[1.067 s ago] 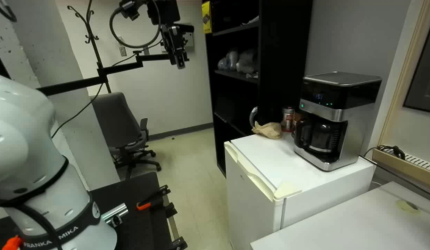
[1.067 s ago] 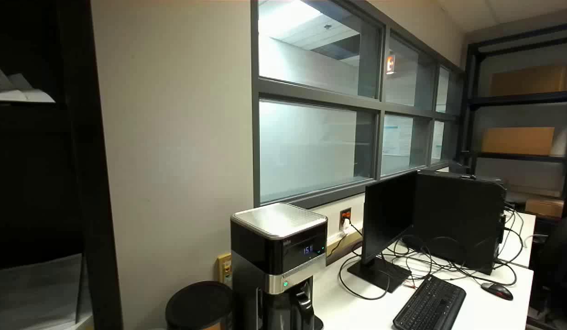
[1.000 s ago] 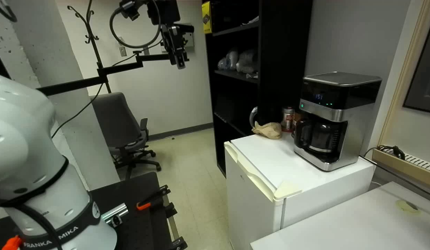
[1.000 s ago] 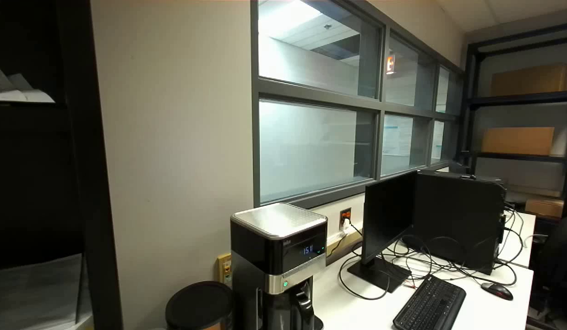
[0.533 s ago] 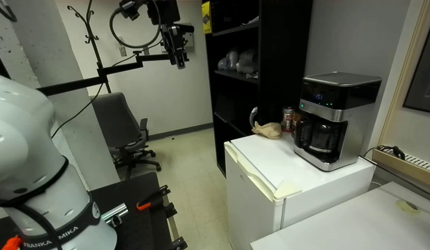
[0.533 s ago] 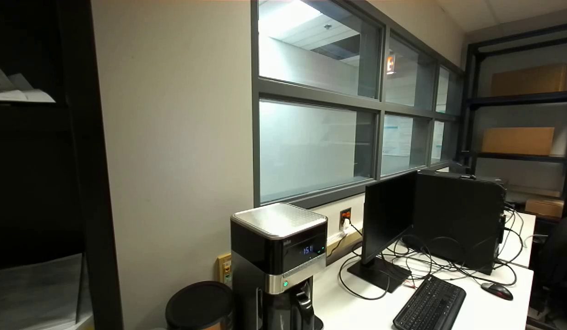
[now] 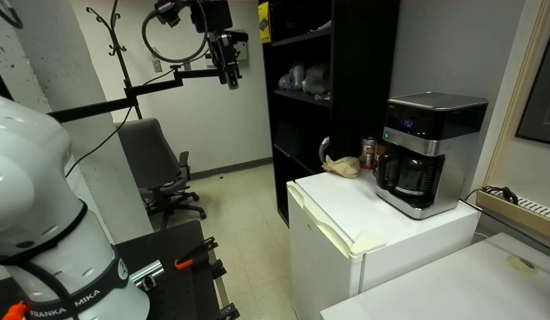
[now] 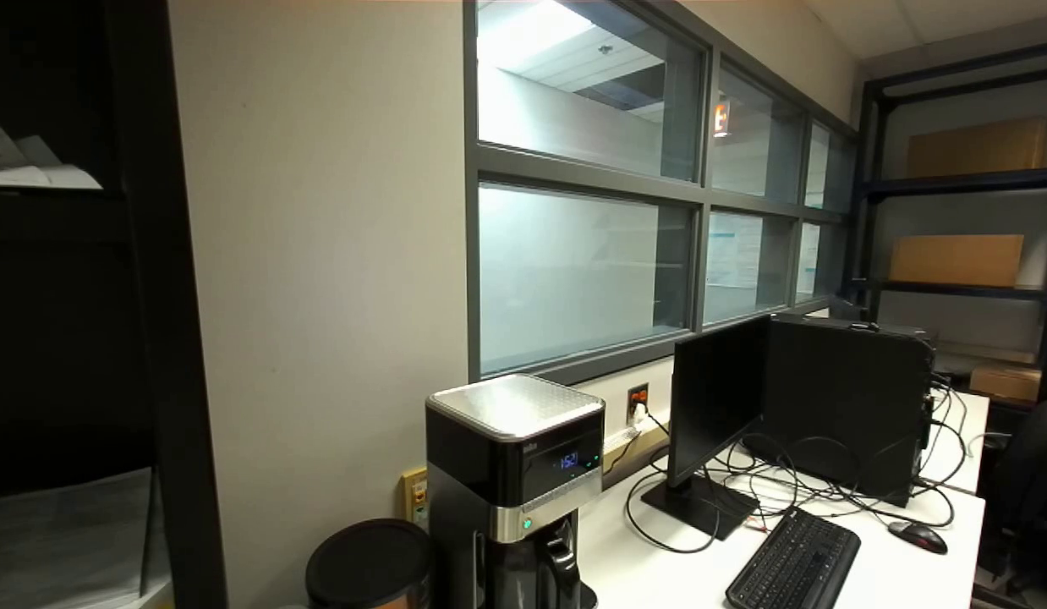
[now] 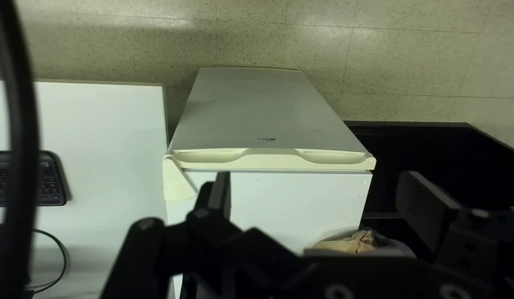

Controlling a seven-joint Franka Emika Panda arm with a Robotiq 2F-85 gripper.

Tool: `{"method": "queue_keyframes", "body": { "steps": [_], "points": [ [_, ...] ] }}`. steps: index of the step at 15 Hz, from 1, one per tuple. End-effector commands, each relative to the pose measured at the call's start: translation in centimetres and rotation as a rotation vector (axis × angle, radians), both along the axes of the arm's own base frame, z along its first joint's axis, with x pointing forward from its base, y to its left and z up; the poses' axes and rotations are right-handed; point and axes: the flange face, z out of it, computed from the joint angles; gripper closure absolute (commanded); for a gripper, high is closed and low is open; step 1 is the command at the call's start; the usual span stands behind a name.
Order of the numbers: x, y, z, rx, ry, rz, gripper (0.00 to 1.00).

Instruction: Push down the second button from the right

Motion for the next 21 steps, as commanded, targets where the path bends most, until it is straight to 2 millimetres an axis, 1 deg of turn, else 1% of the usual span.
{"method": "queue_keyframes", "body": {
  "steps": [1,6,10,15,21],
  "points": [
    [2.3,-1.2,-0.8,-0.012,-0.005,-0.049,0.00],
    [6.5,-3.7,-2.8,-0.036,-0.023,-0.119,0.00],
    [9.4,-5.4,-4.4,-0.051,-0.045,-0.169,0.00],
    [12.3,-6.8,-6.0,-0.067,-0.073,-0.222,0.00],
    [15.6,-7.6,-7.9,-0.088,-0.110,-0.284,0.00]
  ]
}}
